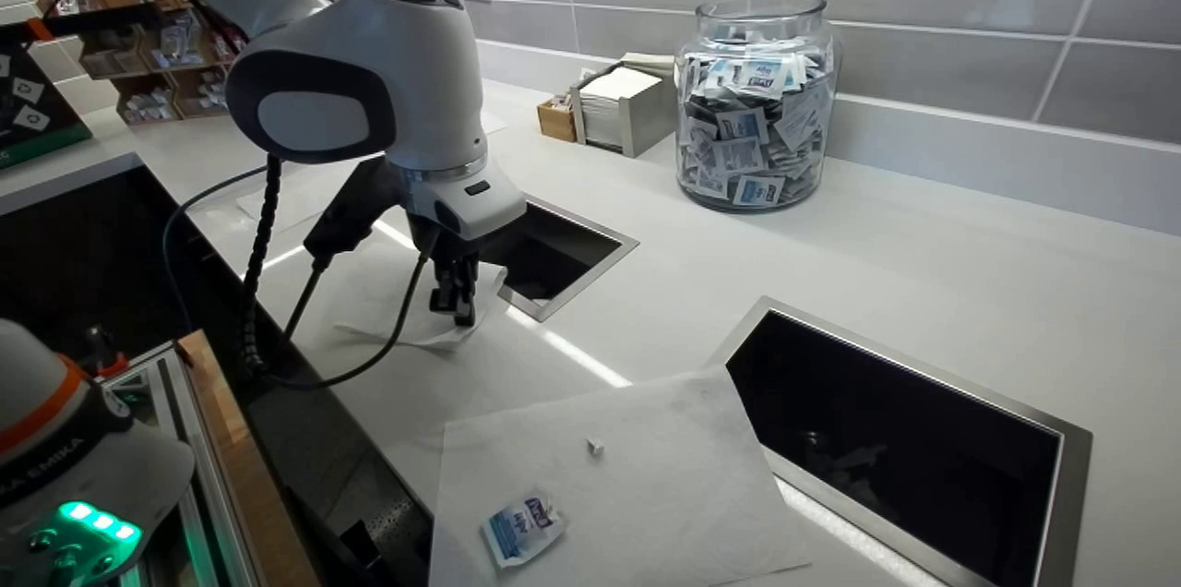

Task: Fold the white tissue on the left in half from left to right, pick up the folded tissue and put it in the left bin

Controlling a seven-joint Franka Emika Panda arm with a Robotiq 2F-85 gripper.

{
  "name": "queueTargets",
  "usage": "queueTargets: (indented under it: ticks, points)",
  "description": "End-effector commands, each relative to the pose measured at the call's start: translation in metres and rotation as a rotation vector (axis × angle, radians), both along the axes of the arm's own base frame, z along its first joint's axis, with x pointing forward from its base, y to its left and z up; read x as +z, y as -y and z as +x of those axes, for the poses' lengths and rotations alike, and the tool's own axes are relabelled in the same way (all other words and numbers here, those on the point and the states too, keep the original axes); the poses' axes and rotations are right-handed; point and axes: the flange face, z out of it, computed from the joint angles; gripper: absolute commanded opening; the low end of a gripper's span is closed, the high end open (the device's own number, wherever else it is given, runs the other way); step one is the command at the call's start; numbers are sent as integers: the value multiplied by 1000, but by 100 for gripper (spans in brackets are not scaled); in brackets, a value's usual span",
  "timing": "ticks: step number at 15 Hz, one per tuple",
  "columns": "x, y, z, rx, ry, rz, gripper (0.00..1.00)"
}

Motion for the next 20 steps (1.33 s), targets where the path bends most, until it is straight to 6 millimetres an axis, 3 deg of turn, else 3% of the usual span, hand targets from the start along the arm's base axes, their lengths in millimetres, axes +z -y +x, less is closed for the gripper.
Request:
queueTargets:
  ticks: [1,8,11,20]
  points:
    - [5,-3,-1,15,3,12,27]
    - [41,-43,0,99,61,-23,78]
    - [37,-57,10,159,39,27,100]
    - [-6,-62,27,257,4,162,100]
